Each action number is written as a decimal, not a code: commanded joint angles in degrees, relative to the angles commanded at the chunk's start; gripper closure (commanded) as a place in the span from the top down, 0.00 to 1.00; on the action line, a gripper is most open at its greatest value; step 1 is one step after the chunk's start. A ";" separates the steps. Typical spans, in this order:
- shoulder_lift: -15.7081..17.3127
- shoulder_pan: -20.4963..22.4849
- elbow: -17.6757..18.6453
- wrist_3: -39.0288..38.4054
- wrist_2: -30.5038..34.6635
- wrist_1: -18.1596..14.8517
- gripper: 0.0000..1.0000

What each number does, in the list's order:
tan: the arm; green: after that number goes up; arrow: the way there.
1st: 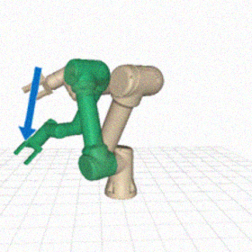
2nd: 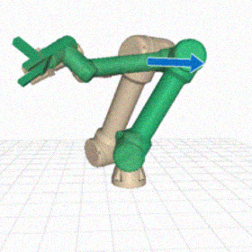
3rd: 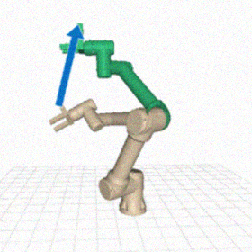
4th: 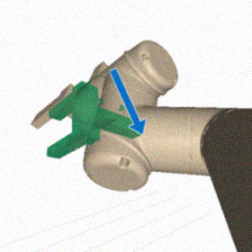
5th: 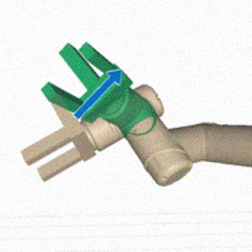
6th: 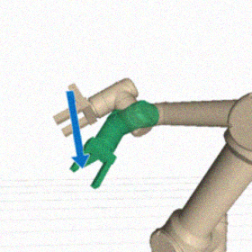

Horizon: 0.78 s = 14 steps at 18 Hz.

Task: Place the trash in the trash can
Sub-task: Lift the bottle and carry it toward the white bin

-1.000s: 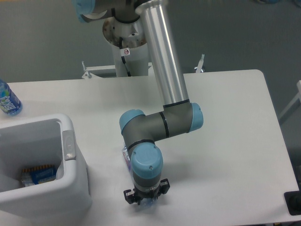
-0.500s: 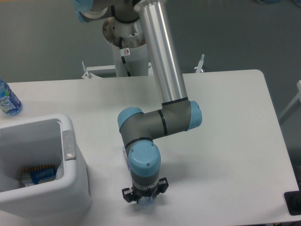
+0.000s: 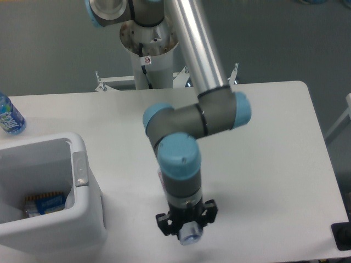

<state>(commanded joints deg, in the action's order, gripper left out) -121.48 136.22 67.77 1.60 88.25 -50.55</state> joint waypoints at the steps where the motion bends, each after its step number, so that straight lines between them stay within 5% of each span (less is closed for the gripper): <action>1: 1.14 0.70 -0.79 -1.93 -1.66 1.14 0.60; 6: 4.23 3.17 -4.13 -7.65 -5.98 5.63 0.60; 14: 8.18 0.19 -4.84 -9.42 -6.86 6.16 0.60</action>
<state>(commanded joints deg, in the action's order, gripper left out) -113.29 136.41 62.93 -7.82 81.39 -44.38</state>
